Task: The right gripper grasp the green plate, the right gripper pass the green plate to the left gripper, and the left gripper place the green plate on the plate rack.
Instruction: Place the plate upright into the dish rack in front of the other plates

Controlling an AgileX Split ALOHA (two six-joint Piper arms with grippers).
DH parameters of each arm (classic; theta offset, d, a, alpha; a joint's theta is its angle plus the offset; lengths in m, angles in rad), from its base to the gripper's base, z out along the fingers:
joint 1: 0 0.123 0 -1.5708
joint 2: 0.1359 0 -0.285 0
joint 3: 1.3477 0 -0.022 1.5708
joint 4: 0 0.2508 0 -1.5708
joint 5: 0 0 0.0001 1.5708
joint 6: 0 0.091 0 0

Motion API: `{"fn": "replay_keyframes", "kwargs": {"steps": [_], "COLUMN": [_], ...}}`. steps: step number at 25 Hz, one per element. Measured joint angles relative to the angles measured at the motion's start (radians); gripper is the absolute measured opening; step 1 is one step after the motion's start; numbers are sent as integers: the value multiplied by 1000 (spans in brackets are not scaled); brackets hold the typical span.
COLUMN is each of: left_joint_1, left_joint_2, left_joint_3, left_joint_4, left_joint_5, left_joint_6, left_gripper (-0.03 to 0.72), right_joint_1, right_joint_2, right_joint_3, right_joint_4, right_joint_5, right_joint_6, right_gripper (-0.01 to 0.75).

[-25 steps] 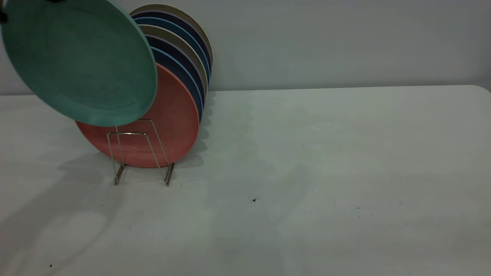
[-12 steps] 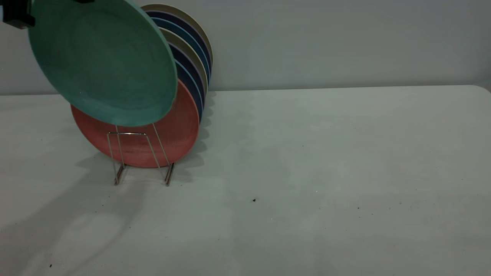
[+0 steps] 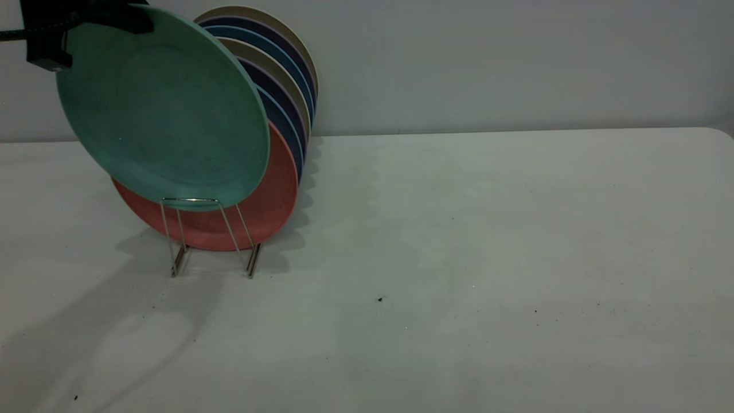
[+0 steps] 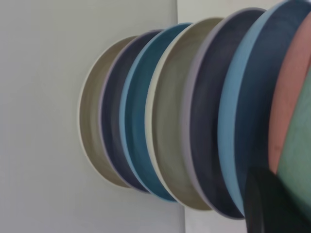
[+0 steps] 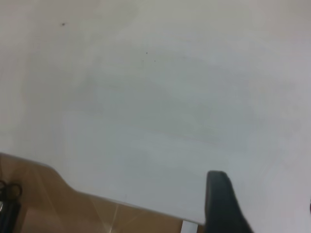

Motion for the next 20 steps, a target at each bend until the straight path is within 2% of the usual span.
{"fn": "replay_keyframes", "kwargs": {"steps": [12,20], "left_joint_1": [0,0], "left_joint_2": [62,93], "left_joint_3": [0,0], "left_joint_4": [-10,-31], "left_joint_5": [12,13], "left_joint_6": [-2,-2], "left_gripper": [42,73], "right_joint_1": [0,0], "right_joint_2": [0,0], "right_joint_3": [2,2], "right_joint_4": [-2,-4], "right_joint_5": [0,0], "right_joint_6": [2,3], "right_gripper": [442,442]}}
